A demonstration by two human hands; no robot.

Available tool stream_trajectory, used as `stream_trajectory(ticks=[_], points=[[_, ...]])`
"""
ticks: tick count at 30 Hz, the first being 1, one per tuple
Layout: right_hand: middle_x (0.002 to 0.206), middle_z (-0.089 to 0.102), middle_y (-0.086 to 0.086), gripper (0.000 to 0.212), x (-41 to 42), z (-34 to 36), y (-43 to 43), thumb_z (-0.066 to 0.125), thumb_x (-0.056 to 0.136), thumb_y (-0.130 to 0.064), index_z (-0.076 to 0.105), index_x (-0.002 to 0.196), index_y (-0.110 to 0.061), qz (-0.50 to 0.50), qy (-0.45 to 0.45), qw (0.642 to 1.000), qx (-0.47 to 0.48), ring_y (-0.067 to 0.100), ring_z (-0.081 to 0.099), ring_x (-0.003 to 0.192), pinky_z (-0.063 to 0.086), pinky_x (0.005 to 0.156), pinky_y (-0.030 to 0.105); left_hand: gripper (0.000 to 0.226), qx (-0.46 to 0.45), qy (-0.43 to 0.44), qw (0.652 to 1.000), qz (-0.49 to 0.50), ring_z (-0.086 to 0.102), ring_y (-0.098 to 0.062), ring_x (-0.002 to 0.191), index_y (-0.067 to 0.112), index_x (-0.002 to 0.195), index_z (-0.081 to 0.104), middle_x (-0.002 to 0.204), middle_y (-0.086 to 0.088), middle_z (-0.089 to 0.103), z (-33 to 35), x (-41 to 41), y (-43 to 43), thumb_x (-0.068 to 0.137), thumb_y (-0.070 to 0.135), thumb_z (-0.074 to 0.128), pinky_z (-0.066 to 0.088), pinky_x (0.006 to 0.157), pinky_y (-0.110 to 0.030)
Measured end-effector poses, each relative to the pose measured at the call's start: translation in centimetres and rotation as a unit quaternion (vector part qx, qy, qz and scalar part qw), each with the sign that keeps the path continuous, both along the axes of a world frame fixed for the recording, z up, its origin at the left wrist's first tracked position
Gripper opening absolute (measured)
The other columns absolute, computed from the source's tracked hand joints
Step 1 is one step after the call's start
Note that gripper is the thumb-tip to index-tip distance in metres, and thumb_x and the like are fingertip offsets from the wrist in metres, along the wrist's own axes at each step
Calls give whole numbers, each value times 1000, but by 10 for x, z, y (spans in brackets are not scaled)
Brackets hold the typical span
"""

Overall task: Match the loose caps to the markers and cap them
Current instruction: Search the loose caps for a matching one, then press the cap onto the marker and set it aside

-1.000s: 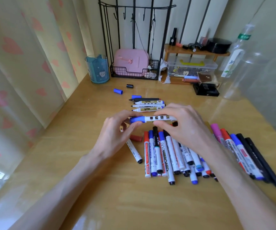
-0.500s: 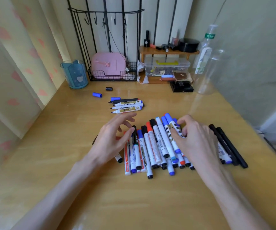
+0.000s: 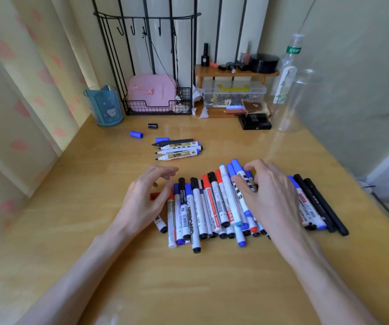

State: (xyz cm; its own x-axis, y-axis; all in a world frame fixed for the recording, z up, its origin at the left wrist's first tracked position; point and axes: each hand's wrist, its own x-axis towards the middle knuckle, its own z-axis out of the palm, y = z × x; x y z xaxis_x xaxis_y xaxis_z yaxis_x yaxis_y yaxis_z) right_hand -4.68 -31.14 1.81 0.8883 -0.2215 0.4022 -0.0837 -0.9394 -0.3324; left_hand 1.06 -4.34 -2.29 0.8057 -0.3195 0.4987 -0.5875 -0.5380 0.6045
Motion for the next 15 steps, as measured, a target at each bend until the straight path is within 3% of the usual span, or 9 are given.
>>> stream_trajectory(ticks=[6, 12, 15], points=[[98, 59, 2, 34, 7, -3, 12, 65, 96, -45, 67, 117, -19, 37, -41, 998, -31, 25, 54, 90, 49, 79, 43, 35, -11, 2, 1000, 15, 65, -11, 113, 22, 132, 67, 119, 14, 68, 1, 3, 10, 101, 7, 62, 52, 87, -29], [113, 61, 0, 35, 34, 6, 38, 66, 96, -41, 65, 125, -22, 134, -2, 990, -40, 20, 54, 104, 41, 89, 35, 38, -3, 2, 999, 41, 66, -14, 111, 23, 131, 67, 115, 12, 69, 4, 5, 34, 100, 4, 60, 53, 85, -33], [126, 63, 1, 38, 62, 9, 60, 67, 98, -38, 63, 132, -22, 186, 36, 981, -37, 22, 54, 117, 41, 99, 39, 37, -3, 4, 998, 58, 66, -14, 111, 23, 130, 67, 115, 12, 70, 0, 5, 50, 99, 3, 61, 53, 86, -33]])
